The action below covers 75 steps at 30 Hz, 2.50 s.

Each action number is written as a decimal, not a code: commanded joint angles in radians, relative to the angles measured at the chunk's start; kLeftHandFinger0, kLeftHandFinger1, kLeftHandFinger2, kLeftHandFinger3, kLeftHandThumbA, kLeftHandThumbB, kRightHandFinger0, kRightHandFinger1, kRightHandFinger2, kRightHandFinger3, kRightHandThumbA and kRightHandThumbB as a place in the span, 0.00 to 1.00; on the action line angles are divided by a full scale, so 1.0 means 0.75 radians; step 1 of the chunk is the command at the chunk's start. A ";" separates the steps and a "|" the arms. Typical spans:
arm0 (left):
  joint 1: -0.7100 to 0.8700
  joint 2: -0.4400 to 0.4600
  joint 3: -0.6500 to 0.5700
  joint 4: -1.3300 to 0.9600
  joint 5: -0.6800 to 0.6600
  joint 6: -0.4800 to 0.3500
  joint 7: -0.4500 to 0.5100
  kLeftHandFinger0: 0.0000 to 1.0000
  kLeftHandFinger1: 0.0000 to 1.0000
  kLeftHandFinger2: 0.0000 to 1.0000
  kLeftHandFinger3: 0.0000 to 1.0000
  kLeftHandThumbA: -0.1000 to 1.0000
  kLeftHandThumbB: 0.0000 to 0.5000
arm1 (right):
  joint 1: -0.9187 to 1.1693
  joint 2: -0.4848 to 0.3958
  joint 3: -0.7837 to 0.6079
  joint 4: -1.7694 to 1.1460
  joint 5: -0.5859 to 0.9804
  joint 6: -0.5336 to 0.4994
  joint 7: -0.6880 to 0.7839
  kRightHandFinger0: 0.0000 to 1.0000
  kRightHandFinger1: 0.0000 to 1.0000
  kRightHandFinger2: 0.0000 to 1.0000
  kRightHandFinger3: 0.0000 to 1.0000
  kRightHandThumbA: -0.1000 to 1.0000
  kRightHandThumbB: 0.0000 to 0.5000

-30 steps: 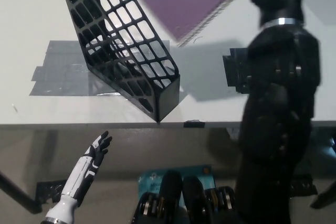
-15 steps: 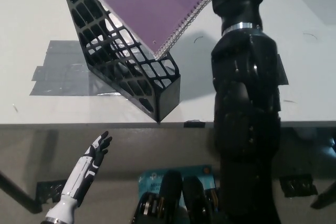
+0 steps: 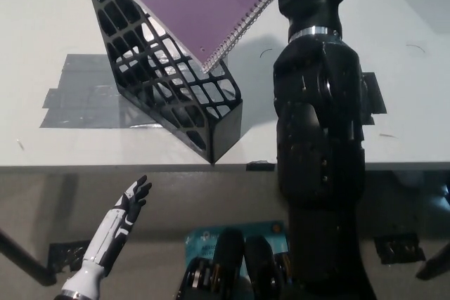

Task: A person hands a notebook to the robot and the robot grabs it with its right hand and places it in the magazine stand kept in the centre of the desk infront of it.

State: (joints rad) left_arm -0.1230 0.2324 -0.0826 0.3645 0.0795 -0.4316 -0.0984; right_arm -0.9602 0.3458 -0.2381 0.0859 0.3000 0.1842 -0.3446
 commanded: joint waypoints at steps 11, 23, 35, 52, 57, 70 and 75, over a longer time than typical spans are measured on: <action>-0.022 0.020 0.013 -0.025 0.005 -0.030 -0.011 1.00 1.00 1.00 1.00 1.00 1.00 | -0.153 0.034 0.029 -0.130 0.008 -0.105 -0.032 0.00 0.00 0.00 0.00 0.83 0.00; -0.029 0.017 0.015 -0.034 0.006 -0.018 -0.013 1.00 1.00 1.00 1.00 1.00 1.00 | -0.134 0.044 0.037 -0.115 -0.037 -0.165 -0.075 0.00 0.00 0.00 0.00 0.81 0.01; -0.020 0.018 0.010 -0.024 -0.004 -0.037 -0.026 1.00 1.00 1.00 1.00 1.00 1.00 | -0.077 0.046 0.105 -0.110 -0.024 -0.191 -0.100 0.00 0.00 0.00 0.00 0.76 0.00; -0.041 0.024 0.005 -0.020 0.004 -0.051 -0.028 1.00 1.00 1.00 1.00 1.00 1.00 | -0.002 0.040 0.192 -0.017 -0.117 -0.260 -0.051 0.00 0.00 0.00 0.00 0.84 0.00; -0.048 0.024 0.011 -0.023 0.004 -0.051 -0.031 1.00 1.00 1.00 1.00 1.00 1.00 | 0.031 0.024 0.217 0.041 -0.196 -0.310 -0.067 0.00 0.00 0.00 0.00 0.83 0.06; -0.061 0.015 0.018 -0.038 -0.012 -0.012 -0.036 1.00 1.00 1.00 1.00 1.00 1.00 | 0.098 -0.012 0.297 0.206 -0.380 -0.440 -0.085 0.00 0.00 0.01 0.04 0.86 0.00; -0.059 0.015 0.016 -0.051 0.001 0.002 -0.032 1.00 1.00 1.00 1.00 1.00 1.00 | 0.096 -0.025 0.303 0.345 -0.383 -0.504 -0.072 0.00 0.00 0.01 0.08 0.85 0.00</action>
State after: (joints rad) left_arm -0.1536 0.2322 -0.0817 0.3588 0.0858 -0.4291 -0.1176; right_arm -0.8354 0.3234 -0.0330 0.3065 0.0566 -0.0420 -0.4216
